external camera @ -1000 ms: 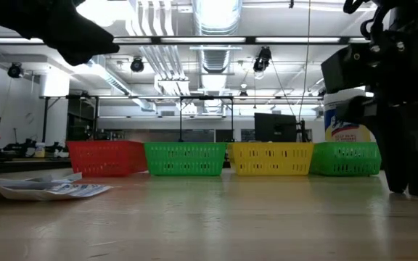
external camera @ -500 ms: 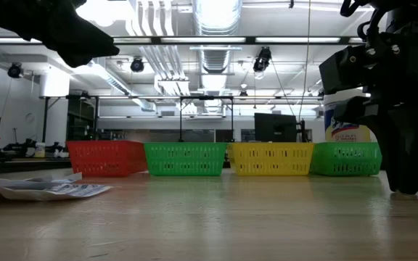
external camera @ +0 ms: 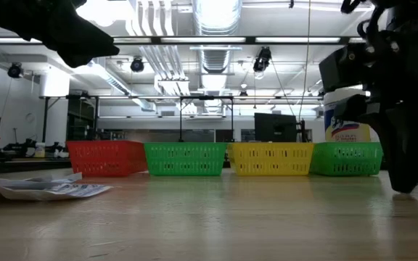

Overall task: Pick & Place First Aid Supplies
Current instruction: Put the green bandage into the red bin

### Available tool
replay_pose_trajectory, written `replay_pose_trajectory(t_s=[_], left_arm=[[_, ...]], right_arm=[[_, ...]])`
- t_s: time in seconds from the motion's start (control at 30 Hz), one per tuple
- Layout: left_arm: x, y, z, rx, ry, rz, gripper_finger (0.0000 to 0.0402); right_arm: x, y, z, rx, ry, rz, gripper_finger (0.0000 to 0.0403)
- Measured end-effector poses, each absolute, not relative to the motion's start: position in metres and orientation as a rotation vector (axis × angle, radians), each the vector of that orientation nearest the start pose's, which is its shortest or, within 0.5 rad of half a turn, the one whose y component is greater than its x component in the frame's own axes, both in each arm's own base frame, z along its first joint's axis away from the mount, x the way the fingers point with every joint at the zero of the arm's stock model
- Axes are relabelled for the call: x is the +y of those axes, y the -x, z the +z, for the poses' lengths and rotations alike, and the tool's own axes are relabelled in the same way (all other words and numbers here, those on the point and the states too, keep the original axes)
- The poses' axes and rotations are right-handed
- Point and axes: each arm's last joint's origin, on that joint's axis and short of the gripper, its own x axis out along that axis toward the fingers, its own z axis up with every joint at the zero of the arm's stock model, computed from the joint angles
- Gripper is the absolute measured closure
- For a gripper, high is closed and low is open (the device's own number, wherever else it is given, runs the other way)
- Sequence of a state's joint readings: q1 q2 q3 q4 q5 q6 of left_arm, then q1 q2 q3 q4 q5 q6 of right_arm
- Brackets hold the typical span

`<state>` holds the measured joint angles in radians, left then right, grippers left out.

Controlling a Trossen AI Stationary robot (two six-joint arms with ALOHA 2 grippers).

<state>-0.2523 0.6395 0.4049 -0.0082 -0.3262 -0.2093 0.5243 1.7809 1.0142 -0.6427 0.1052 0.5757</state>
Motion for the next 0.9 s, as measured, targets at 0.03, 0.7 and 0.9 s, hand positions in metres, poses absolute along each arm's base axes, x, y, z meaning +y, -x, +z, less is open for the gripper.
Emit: replay_pose_trajectory(t_s=[0.03,0.7,0.9], left_arm=[[-0.029,-0.150,0.240,0.224,0.140,0.098,0.0280],[-0.038,-0.178,0.231,0.214,0.221,0.057,0.0280],[-0.042,-0.196,0.228,0.155,0.191,0.044,0.0280]], right_arm=[[0.152,-0.270,0.142,1.364,-0.039,-0.053,0.0395],[0.170,-0.333,0.252,0.598,0.329,-0.268,0.0395],[0.167,-0.340,0.264,0.438,0.358,-0.490,0.0395]])
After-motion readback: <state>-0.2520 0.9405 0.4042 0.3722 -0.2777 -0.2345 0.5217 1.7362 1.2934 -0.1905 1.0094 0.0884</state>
